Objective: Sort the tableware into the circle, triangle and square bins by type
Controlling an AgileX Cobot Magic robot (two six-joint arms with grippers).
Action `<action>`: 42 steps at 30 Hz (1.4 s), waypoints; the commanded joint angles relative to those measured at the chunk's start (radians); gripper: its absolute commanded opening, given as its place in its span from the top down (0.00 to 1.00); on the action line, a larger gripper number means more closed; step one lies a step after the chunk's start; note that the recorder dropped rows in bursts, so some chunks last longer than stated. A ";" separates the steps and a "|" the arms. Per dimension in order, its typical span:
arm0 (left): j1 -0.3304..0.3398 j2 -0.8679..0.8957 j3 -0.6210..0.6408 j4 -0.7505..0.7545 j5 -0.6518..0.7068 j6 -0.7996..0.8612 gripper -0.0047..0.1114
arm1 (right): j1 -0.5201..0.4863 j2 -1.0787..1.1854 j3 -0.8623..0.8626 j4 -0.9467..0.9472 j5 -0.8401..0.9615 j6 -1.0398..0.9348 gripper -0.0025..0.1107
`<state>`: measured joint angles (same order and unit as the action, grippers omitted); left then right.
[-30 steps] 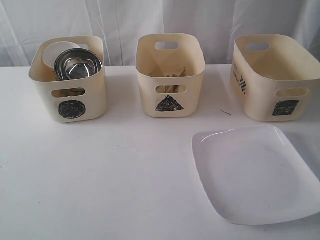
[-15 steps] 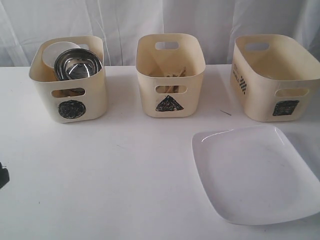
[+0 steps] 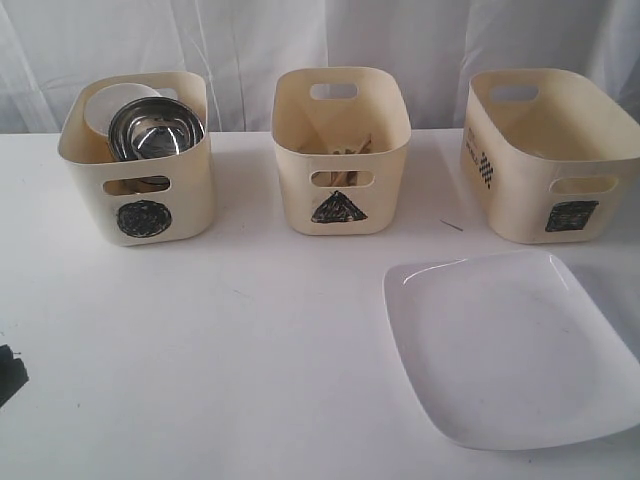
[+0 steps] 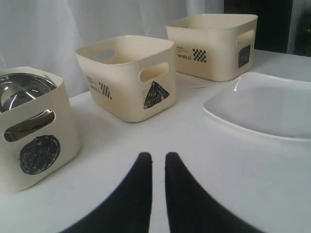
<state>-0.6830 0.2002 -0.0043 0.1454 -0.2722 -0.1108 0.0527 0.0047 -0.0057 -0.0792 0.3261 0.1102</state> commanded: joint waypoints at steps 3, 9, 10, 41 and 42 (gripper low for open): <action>-0.005 -0.114 0.004 -0.010 0.097 0.003 0.81 | -0.002 -0.005 0.006 0.001 -0.010 -0.001 0.98; -0.005 -0.171 0.004 -0.010 0.150 0.003 0.81 | -0.002 -0.005 0.006 0.001 -0.010 -0.001 0.98; -0.005 -0.171 0.004 -0.010 0.152 0.003 0.81 | -0.002 -0.005 0.006 0.001 -0.010 -0.001 0.98; -0.005 -0.171 0.004 -0.010 0.215 0.006 0.81 | -0.002 -0.005 0.006 0.001 -0.010 -0.001 0.98; -0.005 -0.171 0.004 -0.010 0.219 0.006 0.81 | -0.002 -0.005 0.006 0.001 -0.010 -0.001 0.98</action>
<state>-0.6830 0.0381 -0.0043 0.1454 -0.0747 -0.1108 0.0527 0.0047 -0.0057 -0.0792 0.3261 0.1102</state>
